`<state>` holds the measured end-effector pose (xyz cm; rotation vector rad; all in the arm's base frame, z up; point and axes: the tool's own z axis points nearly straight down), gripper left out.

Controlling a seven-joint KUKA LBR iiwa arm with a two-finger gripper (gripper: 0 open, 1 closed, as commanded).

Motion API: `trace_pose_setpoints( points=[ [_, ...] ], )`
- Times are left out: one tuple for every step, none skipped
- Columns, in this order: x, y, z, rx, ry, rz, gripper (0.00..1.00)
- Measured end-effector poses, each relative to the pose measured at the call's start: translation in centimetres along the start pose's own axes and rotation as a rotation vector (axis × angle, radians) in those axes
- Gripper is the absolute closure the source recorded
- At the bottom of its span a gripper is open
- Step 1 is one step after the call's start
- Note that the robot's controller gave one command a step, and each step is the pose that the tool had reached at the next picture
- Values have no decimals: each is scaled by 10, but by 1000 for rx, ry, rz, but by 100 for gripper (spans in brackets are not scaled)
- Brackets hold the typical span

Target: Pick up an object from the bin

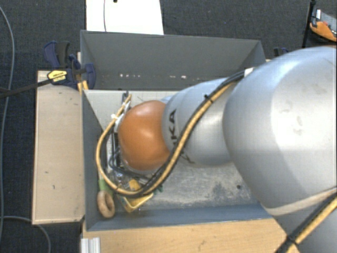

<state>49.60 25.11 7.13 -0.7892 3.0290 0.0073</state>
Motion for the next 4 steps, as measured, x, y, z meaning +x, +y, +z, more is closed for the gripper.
trace_pose_setpoints(
  points=[
    [1, 0, -4, 0, 1, 1, 100],
    [2, 0, -21, -1, 8, 3, 100],
    [2, 1, -44, -1, 8, 2, 100],
    [0, 1, -63, -1, 3, 4, 100]
  ],
)
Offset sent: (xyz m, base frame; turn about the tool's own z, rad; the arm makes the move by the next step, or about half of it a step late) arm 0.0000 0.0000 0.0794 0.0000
